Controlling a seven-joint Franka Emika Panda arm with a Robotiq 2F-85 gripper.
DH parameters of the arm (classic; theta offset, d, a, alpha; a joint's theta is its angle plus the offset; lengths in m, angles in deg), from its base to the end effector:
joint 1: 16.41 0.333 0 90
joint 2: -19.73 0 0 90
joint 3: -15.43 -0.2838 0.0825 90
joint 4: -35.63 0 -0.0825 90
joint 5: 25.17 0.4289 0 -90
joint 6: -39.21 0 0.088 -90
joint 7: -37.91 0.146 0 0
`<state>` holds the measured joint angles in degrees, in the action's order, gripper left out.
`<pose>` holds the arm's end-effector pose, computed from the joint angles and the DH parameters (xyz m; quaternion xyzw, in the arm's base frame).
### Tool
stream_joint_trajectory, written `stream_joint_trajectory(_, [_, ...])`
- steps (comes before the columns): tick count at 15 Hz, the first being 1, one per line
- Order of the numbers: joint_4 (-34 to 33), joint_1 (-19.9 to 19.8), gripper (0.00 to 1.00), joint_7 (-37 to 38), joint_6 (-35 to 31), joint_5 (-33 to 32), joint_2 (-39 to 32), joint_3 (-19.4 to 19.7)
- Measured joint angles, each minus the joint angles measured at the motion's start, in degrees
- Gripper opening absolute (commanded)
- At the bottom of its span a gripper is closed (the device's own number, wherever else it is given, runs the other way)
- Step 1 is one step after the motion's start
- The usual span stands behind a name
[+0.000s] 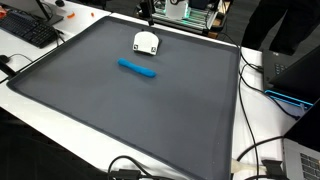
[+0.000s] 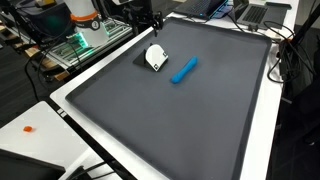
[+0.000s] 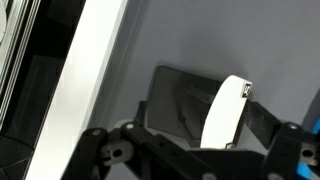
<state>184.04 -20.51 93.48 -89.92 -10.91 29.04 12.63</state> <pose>0.4416 0.0029 0.1982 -0.8281 0.5474 0.1154 0.0366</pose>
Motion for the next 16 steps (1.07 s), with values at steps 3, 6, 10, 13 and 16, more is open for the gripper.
stream_joint_trajectory(3, [0.09,1.22,1.0,3.61,-2.21,0.0,-3.21,-0.37])
stream_joint_trajectory(6, [0.02,2.2,1.0,5.39,-4.86,0.0,-6.05,-0.37])
stream_joint_trajectory(10, [-0.01,2.78,1.0,6.5,-10.41,-0.12,-8.96,-0.34])
stream_joint_trajectory(13, [0.05,3.13,1.0,8.06,-15.19,-1.39,-10.48,-0.27])
stream_joint_trajectory(16, [0.06,3.45,1.0,9.85,-18.32,-3.22,-11.52,-0.08])
